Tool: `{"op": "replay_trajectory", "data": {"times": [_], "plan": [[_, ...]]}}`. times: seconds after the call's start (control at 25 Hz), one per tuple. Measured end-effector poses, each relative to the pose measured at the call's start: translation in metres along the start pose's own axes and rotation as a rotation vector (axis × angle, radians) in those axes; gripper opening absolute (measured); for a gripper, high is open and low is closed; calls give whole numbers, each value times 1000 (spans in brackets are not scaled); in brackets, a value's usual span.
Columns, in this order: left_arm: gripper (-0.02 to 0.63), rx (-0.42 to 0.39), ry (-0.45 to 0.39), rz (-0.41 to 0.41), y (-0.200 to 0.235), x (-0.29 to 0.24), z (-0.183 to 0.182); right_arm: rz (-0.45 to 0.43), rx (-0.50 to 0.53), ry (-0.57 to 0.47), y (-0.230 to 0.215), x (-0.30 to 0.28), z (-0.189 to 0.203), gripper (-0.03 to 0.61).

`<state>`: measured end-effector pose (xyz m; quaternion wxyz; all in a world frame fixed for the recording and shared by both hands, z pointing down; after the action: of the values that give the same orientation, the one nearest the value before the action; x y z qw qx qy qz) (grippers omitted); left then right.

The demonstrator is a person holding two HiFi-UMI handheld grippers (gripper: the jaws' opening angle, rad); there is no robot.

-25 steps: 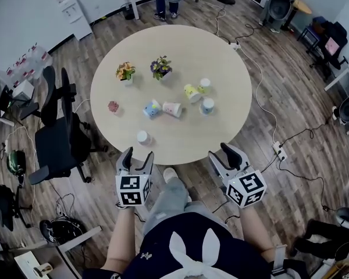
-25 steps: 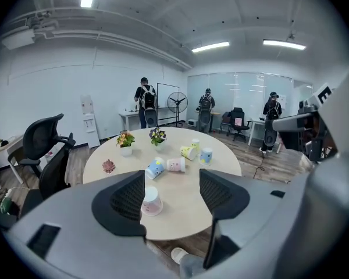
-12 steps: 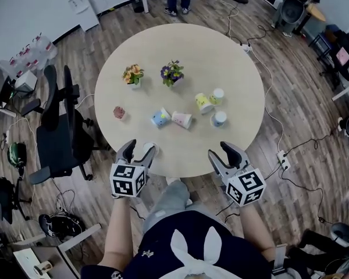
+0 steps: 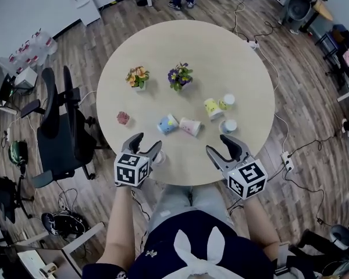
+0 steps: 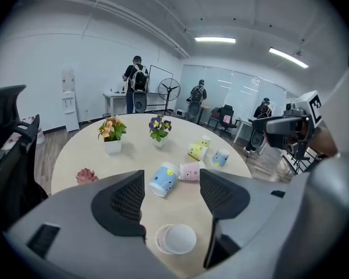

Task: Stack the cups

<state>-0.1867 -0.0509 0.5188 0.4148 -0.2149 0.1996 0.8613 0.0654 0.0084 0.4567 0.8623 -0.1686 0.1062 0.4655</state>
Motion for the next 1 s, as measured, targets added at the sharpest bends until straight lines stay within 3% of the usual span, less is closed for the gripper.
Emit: {"op": "replay_trajectory", "data": {"times": [0.24, 0.52, 1.0], "plan": [[288, 3, 92, 85, 14, -24, 2, -73, 14, 95, -11, -33, 2, 262], [288, 12, 148, 85, 24, -52, 3, -166, 55, 217, -27, -71, 4, 265], [289, -24, 264, 140, 32, -99, 28, -212, 73, 314, -41, -117, 12, 265]]}}
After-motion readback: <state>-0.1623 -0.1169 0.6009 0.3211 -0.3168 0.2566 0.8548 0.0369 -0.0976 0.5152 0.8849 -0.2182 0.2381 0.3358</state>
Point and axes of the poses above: the fingertips, and each gripper's own axes: x backward along the fingers, y to its left, z out of its underside, the point moved 5 cm from there along x, backward along the fingers, and after that the axes turned 5 degrees about -y, right-handed, at the moved point
